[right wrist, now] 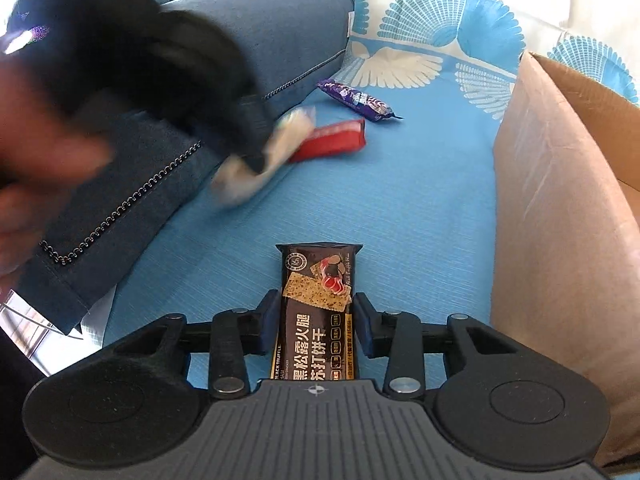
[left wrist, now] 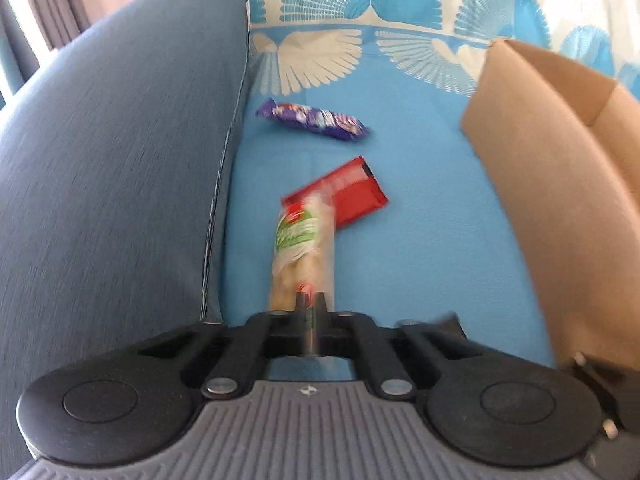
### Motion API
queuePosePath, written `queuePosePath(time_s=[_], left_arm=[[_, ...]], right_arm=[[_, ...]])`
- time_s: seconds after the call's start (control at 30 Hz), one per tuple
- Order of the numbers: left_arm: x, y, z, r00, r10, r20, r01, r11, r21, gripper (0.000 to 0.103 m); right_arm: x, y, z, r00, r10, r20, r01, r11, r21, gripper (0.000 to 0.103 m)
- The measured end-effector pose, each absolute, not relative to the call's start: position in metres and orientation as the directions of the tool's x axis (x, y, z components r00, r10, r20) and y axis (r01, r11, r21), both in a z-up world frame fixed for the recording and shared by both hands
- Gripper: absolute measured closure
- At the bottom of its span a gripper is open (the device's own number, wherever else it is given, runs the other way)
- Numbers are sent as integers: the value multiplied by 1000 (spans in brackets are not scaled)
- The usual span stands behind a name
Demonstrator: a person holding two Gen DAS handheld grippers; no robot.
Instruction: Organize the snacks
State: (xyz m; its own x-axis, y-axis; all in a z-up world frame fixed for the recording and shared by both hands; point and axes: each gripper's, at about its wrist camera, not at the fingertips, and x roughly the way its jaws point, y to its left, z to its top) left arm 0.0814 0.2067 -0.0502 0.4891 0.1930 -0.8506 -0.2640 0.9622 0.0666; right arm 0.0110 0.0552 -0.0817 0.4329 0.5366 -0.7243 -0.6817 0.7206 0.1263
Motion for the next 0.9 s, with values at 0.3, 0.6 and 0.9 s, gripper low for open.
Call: queuePosePath(time_s=[0.3,0.6,0.9], left_arm=[[61,207,-53,483,195,-854,-316,948,38,75],[83,214,-59,472,173,-864,-364,931,-13,41],[107,213,-81,410,208,-888,-367,929,48,33]], right_arm=[[5,47,-77,402,545,-736,-686,712,152,61],[7,48,-81,383,544,-747,-692,704,158,54],[10,53,-86,371,521,-768,-700,701,137,51]])
